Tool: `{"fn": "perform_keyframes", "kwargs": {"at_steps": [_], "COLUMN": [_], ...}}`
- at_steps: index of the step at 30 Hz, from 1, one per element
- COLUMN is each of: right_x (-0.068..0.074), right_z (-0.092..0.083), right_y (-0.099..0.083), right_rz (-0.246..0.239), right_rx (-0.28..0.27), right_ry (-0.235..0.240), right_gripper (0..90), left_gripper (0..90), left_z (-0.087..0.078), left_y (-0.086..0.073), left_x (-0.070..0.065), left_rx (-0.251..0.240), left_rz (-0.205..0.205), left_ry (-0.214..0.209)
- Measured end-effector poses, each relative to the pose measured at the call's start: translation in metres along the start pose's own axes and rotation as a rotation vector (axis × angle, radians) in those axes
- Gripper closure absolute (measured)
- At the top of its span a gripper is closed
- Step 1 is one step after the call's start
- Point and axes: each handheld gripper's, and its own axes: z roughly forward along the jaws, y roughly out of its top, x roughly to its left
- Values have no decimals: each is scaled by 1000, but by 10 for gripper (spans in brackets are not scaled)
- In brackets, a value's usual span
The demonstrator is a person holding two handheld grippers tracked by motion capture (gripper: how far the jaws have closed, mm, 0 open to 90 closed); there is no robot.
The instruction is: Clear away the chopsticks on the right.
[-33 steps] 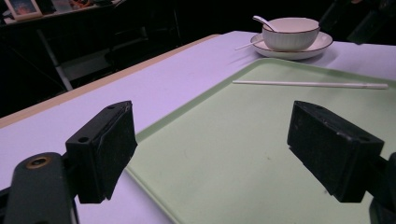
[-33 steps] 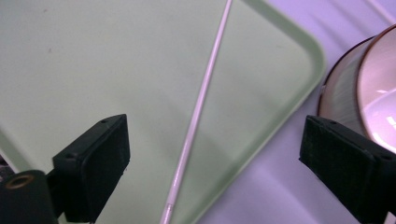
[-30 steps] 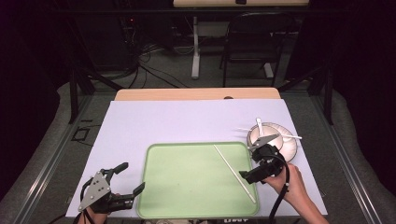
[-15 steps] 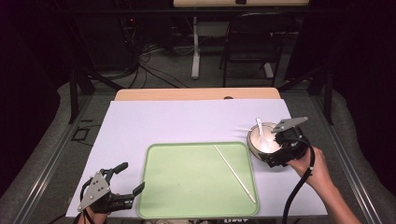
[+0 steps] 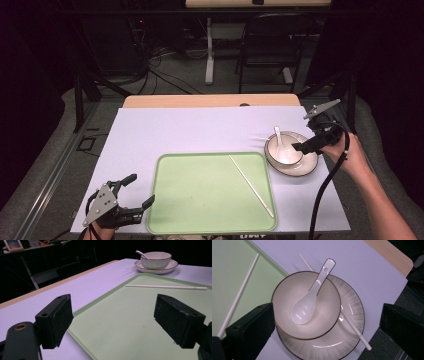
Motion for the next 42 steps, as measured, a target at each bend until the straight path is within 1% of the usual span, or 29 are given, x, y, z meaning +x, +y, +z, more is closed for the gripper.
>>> {"fn": "perform_keyframes", "kwargs": {"at_steps": [8, 9, 10, 11, 12, 14, 15, 17, 18, 20, 21, 23, 24, 25, 26, 27, 28, 30, 31, 33, 34, 35, 36, 37, 38, 39, 40, 41, 42], "right_x": [-28, -32, -35, -39, -43, -49, -52, -56, -58, -62, -64, -67, -68, -68, -68, -68, -68, -67, -68, -66, -67, -66, -66, -66, -65, -65, -65, -66, -65], "right_z": [20, 22, 24, 27, 29, 34, 37, 42, 43, 45, 47, 51, 53, 57, 60, 61, 63, 68, 71, 76, 78, 81, 83, 85, 88, 88, 90, 90, 90], "right_y": [11, 11, 12, 12, 13, 12, 12, 10, 10, 8, 6, 5, 4, 3, 1, 2, 1, 0, -1, -3, -3, -5, -6, -7, -10, -9, -9, -9, -8], "right_rz": [4, -4, -8, 2, 11, 23, 24, 23, 29, 34, 31, 31, 21, 5, 12, 3, -3, 22, -13, -9, -40, -39, -51, -57, -54, -57, -57, -76, -81], "right_rx": [58, 61, 77, 85, 90, 110, 121, 145, 150, 151, 135, 187, 215, 220, 203, 246, 254, 286, 288, 318, 322, 335, 345, 348, 314, 347, 351, 356, 396], "right_ry": [-8, 3, -1, -3, 12, 2, 11, -12, -16, -46, -48, -35, -31, -30, -32, -42, -48, -46, -31, -17, -7, 16, 20, 32, 39, 33, 38, 43, 48], "right_gripper": [0, 0, 0, 0, 0, 0, 0, 0, 13, 140, 142, 153, 180, 201, 222, 260, 280, 320, 361, 389, 410, 424, 431, 445, 457, 465, 483, 495, 503], "left_gripper": [154, 154, 154, 154, 154, 154, 154, 154, 154, 154, 154, 154, 154, 154, 154, 154, 154, 154, 154, 154, 154, 154, 154, 154, 154, 154, 154, 154, 154], "left_z": [-1, -1, -1, -1, -1, -1, -1, -1, -1, -1, -1, -1, -1, -1, -1, -1, -1, -1, -1, -1, -1, -1, -1, -1, -1, -1, -1, -1, -1], "left_y": [0, 0, 0, 0, 0, 0, 0, 0, 0, 0, 0, 0, 0, 0, 0, 0, 0, 0, 0, 0, 0, 0, 0, 0, 0, 0, 0, 0, 0], "left_x": [1, 1, 1, 1, 1, 1, 1, 1, 1, 1, 1, 1, 1, 1, 1, 1, 1, 1, 1, 1, 1, 1, 1, 1, 1, 1, 1, 1, 1], "left_rx": [-3, -4, -5, -7, -8, -9, -8, -9, -9, -9, -9, -9, -9, -8, -8, -7, -8, -8, -9, -9, -8, -8, -8, -8, -7, -7, -8, -8, -8], "left_rz": [0, 0, -1, -2, -5, -5, -6, -7, -7, -5, -5, -4, -6, -4, -4, -3, -3, -3, -3, -3, -3, -5, -5, -4, -2, -3, -5, -3, -3], "left_ry": [3, 3, 4, 4, 5, 5, 5, 5, 6, 6, 6, 5, 6, 6, 5, 5, 4, 5, 5, 5, 6, 7, 5, 5, 6, 7, 7, 7, 7]}}
